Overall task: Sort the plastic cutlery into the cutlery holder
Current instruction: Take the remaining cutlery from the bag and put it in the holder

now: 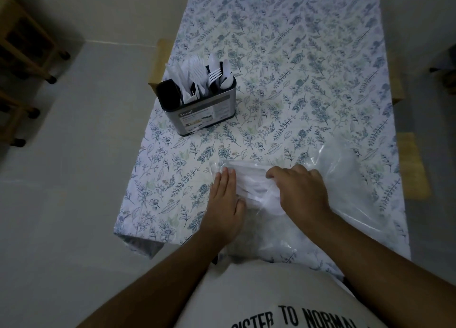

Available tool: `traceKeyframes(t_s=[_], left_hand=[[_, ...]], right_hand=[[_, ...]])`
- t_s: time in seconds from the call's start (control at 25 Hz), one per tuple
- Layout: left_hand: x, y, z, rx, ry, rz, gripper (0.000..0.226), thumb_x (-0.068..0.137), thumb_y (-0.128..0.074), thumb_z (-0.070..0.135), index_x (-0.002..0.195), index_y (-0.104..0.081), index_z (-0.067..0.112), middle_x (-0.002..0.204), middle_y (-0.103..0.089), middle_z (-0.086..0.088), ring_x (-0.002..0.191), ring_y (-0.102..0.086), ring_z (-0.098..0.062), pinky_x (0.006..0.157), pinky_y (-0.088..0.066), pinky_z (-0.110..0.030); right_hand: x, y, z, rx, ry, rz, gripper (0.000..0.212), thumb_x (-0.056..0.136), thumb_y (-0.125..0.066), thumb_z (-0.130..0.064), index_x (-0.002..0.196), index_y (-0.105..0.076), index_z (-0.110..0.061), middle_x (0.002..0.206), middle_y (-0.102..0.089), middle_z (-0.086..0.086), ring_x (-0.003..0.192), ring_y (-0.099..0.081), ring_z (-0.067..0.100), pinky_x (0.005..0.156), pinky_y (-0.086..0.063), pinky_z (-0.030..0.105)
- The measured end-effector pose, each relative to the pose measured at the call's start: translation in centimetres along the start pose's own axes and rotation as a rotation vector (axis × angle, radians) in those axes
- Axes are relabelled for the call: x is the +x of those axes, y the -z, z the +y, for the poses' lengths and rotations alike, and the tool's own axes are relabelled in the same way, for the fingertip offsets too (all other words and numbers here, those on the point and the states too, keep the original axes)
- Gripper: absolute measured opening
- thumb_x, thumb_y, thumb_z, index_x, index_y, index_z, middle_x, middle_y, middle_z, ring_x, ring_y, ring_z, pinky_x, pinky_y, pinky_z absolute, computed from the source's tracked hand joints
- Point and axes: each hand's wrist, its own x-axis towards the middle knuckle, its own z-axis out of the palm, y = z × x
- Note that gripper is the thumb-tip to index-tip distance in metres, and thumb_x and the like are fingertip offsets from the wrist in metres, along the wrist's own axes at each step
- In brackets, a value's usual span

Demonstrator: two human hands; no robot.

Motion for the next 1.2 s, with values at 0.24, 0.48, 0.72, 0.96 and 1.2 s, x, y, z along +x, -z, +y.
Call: traceKeyframes(t_s=[0.24, 0.48, 0.72, 0.96, 1.2], left_hand=[[0.2, 0.2, 0.6, -0.133, 0.032, 0.046, 0.068, 0.097, -0.018, 0.035, 0.160, -0.003, 0.014, 0.168, 0.004, 0.000, 0.154, 0.013, -0.014, 0.125, 0.006, -0.028], [0.1, 0.6, 0.6, -0.076, 0.044, 0.164, 0.062, 0.097, -0.043, 0.023, 0.155, -0.031, 0.005, 0.164, -0.021, -0.016, 0.153, -0.013, -0.029, 0.123, -0.019, -0.035], [-0.4, 3.5, 1.5, -0.609, 0.625, 0.353, 0.046, 0.090, -0.072, 0.022, 0.130, -0.048, 0.018, 0.096, -0.068, 0.000, 0.084, -0.068, -0.012, 0.071, -0.057, -0.027], [-0.1, 5.4, 2.6, -0.913, 0.721, 0.213, 0.010, 0.094, -0.069, 0.015, 0.099, -0.072, 0.007, 0.072, -0.069, -0.006, 0.058, -0.062, -0.014, 0.052, -0.055, -0.026], [1.4, 7.7, 5.1, -0.954, 0.496, -0.100, 0.006, 0.090, -0.074, 0.010, 0.094, -0.075, 0.008, 0.088, -0.078, -0.009, 0.078, -0.072, -0.014, 0.068, -0.058, -0.024]], right_hand=[[1.1, 3.6, -3.7, 0.112, 0.251, 0.161, 0.029, 0.071, -0.074, 0.002, 0.096, -0.081, -0.013, 0.080, -0.078, 0.008, 0.075, -0.068, 0.032, 0.067, -0.055, 0.039], [0.8, 1.4, -0.9, 0.094, 0.171, 0.191, 0.042, 0.067, -0.078, 0.004, 0.095, -0.080, -0.027, 0.091, -0.079, -0.005, 0.088, -0.065, 0.027, 0.072, -0.045, 0.037], [-0.8, 1.1, -1.3, 0.046, 0.169, 0.170, 0.025, 0.077, -0.077, -0.023, 0.102, -0.079, -0.027, 0.106, -0.070, -0.003, 0.100, -0.062, 0.027, 0.082, -0.045, 0.041], [-0.2, -0.6, -1.3, -0.035, 0.120, -0.261, 0.059, 0.095, -0.036, -0.065, 0.131, -0.066, -0.029, 0.147, -0.058, -0.006, 0.151, -0.028, 0.021, 0.123, -0.009, 0.046], [0.5, 1.5, -2.8, 0.066, 0.050, -0.419, 0.100, 0.071, -0.021, -0.097, 0.137, -0.060, -0.031, 0.159, -0.043, -0.003, 0.157, 0.002, 0.024, 0.122, 0.014, 0.053]])
